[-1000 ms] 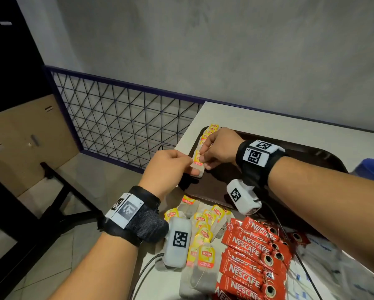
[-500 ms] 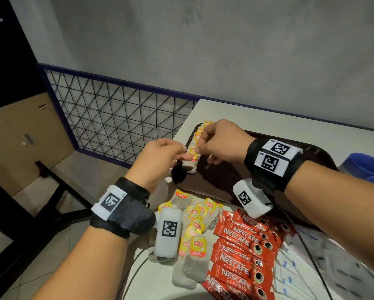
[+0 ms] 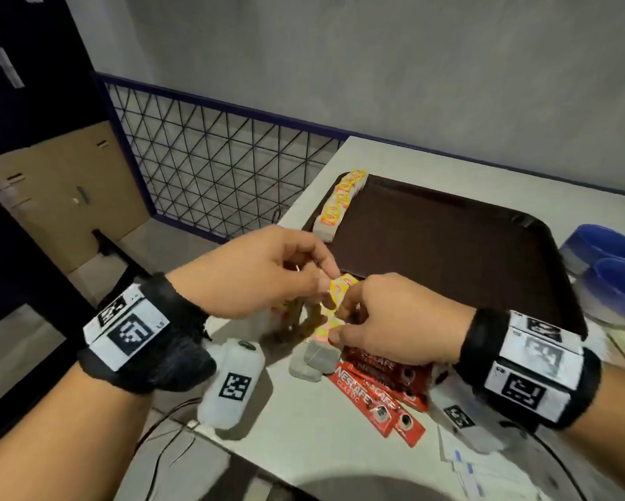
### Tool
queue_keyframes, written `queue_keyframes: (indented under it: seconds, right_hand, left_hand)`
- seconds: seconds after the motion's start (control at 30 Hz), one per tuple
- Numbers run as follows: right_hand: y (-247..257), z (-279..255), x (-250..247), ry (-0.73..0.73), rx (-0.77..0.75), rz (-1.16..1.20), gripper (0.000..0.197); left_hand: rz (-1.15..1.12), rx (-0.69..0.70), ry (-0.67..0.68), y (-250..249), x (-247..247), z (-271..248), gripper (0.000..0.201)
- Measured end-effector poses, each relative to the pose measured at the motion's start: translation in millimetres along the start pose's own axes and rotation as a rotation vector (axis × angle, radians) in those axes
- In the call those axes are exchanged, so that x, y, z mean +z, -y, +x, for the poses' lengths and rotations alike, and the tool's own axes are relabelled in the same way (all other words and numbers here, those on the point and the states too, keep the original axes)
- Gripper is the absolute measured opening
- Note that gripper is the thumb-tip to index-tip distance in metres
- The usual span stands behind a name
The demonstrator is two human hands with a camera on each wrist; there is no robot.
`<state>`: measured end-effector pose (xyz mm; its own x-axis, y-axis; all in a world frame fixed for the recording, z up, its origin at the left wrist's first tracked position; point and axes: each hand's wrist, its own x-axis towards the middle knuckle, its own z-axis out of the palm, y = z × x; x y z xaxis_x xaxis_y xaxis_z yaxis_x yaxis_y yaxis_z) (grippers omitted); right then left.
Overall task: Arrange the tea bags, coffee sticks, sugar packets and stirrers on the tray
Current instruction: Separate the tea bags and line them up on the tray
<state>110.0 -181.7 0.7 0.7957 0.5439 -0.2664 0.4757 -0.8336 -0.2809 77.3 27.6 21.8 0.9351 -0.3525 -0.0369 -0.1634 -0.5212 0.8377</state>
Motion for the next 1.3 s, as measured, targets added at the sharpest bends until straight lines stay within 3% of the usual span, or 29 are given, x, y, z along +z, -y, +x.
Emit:
queue_keyframes:
  seconds: [0.2,0.33,0.47,0.63,0.73,1.0,1.3]
  right_hand:
    - [2.0,-1.0,1.0,-0.049,-0.045,0.075,0.025]
    - [-3.4,-10.3,-10.8,-0.072,-0.049,0.160,0.023]
    - [-9.8,-22.2,-17.4,-0.111,-0.071,0.246,0.020]
    - [-5.3,-35.7,-15.9,-0.045,-0.158,0.312,0.016]
    - [-1.9,-42.1,-11.7,-0.033,-0.205,0.306,0.015]
    - [0.6,-45.1,-7.2,-0.183,-0.184,0.299,0.014]
    - [-2.6,-55.3,-8.9,-0.289,-0.204,0.570,0.015]
  left_hand:
    - [0.279,-0.148,-0.050,19.4,27.9,-24.9,0.023]
    - [0.446,-0.151,-0.048,22.2,39.1,-22.9,0.034]
    - [0.514,-0.163,-0.022,16.2,45.4,-19.1,0.029]
    - [0.603,-0.160,-0.009,11.9,45.9,-17.3,0.014]
    - [0.550,-0.154,-0.039,9.4,46.0,-21.5,0.010]
    - [0.249,-0.059,-0.183,-7.2,40.2,-38.1,0.019]
    - [-0.036,-0.027,-0.123,-20.1,37.8,-44.1,0.026]
